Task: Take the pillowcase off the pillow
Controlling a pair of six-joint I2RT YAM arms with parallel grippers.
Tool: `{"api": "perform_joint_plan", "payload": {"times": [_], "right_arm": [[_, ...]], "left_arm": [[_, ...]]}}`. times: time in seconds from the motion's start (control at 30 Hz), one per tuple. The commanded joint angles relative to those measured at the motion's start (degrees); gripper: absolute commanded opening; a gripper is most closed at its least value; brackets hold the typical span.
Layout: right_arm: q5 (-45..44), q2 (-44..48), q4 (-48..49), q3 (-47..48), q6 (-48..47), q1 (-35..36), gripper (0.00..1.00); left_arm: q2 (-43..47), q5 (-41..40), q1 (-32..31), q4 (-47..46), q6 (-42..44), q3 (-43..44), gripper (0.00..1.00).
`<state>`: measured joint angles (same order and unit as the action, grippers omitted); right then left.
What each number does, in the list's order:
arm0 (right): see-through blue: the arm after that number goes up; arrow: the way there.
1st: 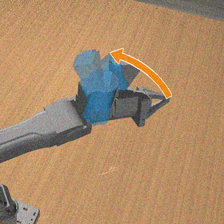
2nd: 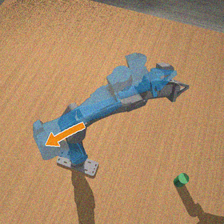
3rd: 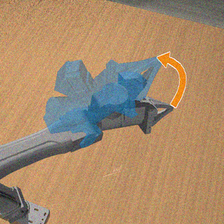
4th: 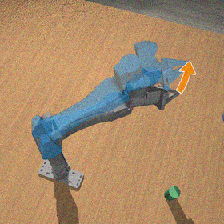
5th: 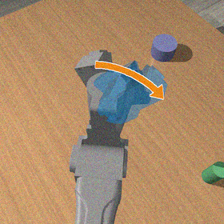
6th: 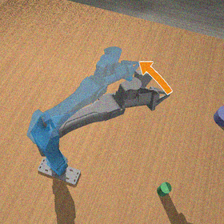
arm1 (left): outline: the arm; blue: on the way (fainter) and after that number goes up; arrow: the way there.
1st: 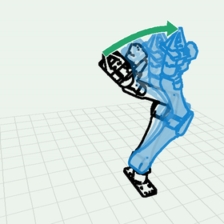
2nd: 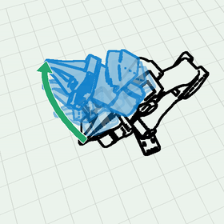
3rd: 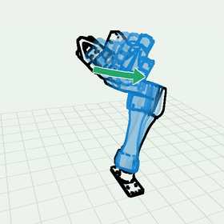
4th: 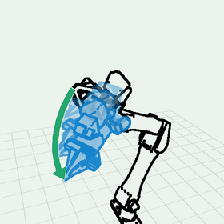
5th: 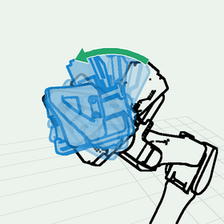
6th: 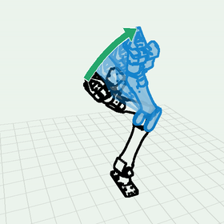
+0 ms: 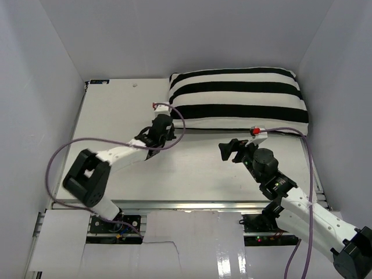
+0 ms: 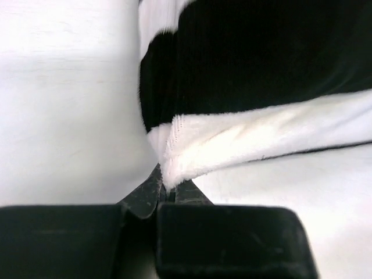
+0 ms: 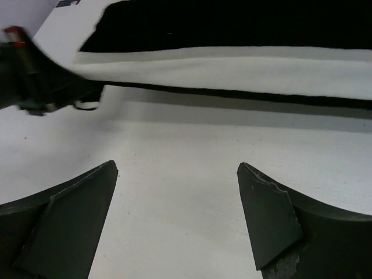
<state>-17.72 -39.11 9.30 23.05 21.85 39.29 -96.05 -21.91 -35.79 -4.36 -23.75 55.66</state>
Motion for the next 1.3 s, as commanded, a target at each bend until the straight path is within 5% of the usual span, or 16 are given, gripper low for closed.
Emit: {"api": "perform_joint_plan", "payload": {"times": [0.0, 0.2, 0.43, 0.6, 0.93, 1.27], "right_arm": [[-4.7, -1.0, 6.3, -2.4, -0.3, 0.2, 0.9], [-15.5, -2.5, -8.1, 4.8, 6.0, -0.2, 0.9], [-21.4, -5.4, -6.4, 0.3, 15.2, -2.3, 0.9], [-15.7, -9.6, -4.6, -1.9, 17.9, -7.9, 0.9], [-6.1, 2.1, -1.5, -11.6, 17.2, -29.7, 0.9], [7.2, -5.2, 10.0, -14.4, 16.0, -42.7, 0.9]], "left_arm": [[19.5, -7.7, 0.6, 4.4, -6.7, -7.3, 0.0], [41.3, -9.0, 0.8, 11.9, -12.9, -19.9, 0.0], [54.7, -15.4, 1.0, 16.6, -13.7, -24.2, 0.0], [58.5, -15.1, 1.0, 17.7, -15.1, -25.3, 0.0], [60.2, -17.2, 1.0, 19.9, -17.2, -25.0, 0.0], [61.0, -16.9, 1.0, 20.8, -18.2, -24.3, 0.0]]}}
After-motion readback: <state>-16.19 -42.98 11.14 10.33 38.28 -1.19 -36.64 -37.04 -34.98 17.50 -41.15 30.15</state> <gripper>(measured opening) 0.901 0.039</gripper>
